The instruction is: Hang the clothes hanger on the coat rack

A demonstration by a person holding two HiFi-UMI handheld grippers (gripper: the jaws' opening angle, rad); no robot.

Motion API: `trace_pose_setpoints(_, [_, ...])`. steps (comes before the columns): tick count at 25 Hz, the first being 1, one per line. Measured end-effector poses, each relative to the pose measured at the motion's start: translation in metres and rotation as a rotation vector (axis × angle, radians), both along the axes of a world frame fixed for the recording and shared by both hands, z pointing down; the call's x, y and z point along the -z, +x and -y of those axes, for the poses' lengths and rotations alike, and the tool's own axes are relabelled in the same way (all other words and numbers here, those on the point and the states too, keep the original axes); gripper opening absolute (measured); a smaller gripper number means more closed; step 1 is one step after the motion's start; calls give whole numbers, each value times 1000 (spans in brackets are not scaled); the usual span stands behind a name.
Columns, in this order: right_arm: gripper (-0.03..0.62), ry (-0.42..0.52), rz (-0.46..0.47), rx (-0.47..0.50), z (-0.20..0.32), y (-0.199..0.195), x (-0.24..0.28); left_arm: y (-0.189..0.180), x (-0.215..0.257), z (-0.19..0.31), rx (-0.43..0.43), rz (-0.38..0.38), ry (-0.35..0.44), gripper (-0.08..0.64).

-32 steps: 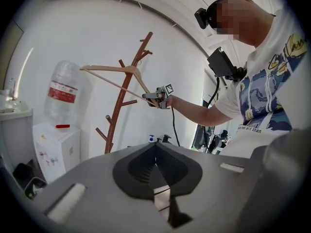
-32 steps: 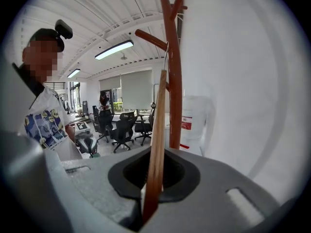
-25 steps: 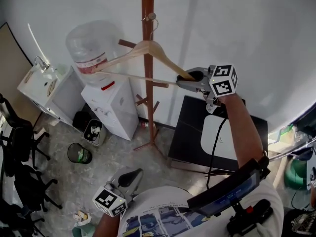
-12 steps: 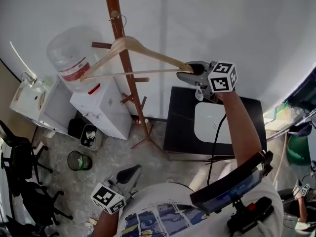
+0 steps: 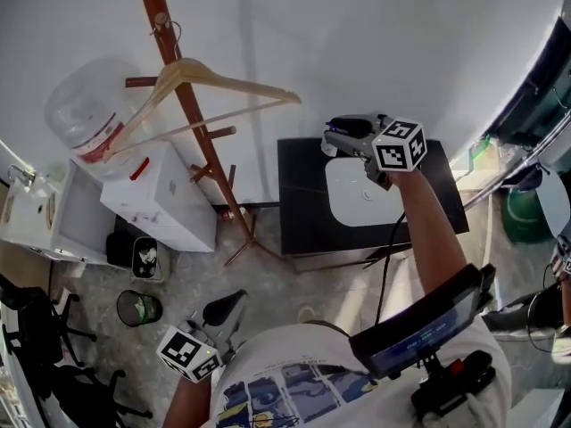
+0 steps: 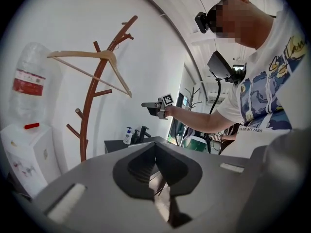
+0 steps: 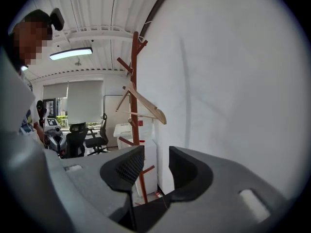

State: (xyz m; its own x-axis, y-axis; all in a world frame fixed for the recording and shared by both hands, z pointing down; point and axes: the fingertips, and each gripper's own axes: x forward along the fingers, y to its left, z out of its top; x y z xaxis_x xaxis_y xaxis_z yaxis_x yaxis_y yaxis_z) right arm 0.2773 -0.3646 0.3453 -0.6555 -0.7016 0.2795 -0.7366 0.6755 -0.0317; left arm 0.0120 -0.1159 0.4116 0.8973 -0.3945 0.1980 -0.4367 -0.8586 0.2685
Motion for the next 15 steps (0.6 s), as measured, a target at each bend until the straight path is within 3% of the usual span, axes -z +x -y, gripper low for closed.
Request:
trace_pose_setpoints(8, [144,29,-150,-198,-83,-26,-35,-38,-1,-18,-96,-16,11,3])
trace_pose_setpoints(15, [94,66,-174,-266,-161,-107,-48,-93,1,-34,-117,-20,34,3])
